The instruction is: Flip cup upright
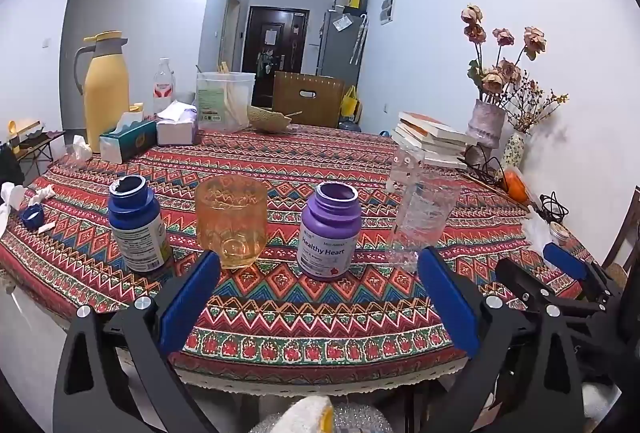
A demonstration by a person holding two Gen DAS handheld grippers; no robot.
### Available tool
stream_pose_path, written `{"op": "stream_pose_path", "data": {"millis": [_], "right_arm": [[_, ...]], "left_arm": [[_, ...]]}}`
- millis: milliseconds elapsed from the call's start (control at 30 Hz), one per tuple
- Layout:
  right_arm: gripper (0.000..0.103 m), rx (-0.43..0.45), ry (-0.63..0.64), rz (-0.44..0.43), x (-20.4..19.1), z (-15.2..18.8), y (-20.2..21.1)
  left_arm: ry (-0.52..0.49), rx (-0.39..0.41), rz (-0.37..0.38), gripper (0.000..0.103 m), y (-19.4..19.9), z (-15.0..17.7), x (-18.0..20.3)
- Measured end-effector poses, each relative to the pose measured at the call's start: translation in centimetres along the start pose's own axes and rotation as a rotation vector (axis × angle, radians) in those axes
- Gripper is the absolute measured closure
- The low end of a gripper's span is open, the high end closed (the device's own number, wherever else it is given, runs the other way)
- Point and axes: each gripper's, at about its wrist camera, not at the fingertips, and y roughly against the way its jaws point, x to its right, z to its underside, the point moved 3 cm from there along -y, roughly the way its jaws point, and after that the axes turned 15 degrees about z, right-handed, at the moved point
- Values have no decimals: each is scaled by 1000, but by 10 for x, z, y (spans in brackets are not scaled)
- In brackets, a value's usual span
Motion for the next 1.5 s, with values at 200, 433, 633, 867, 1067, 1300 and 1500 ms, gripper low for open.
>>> {"op": "stream_pose_path", "data": {"millis": [200,433,633,867,1067,1300,1500], "right_arm": [[7,4,3,3,-1,0,1],[7,3,6,2,-2,0,1],[7,4,7,3,-1,0,1],[7,5,6,1,0,-1,1],[7,5,7,2,0,-1,1],[7,5,6,1,0,-1,2],[7,5,6,1,-1,-1,2]], "left_arm": [[-41,4,-12,7,-2,3,7],[-27,-3,-5,7,0,0,7],[-28,-10,-4,7,-3,4,2],[-30,-6,-8,7,-3,4,1],[-28,-6,-8,7,-2,4,0],[-32,-3,-2,7,-1,4,1],[-32,-2,-2,7,-1,4,1]]}}
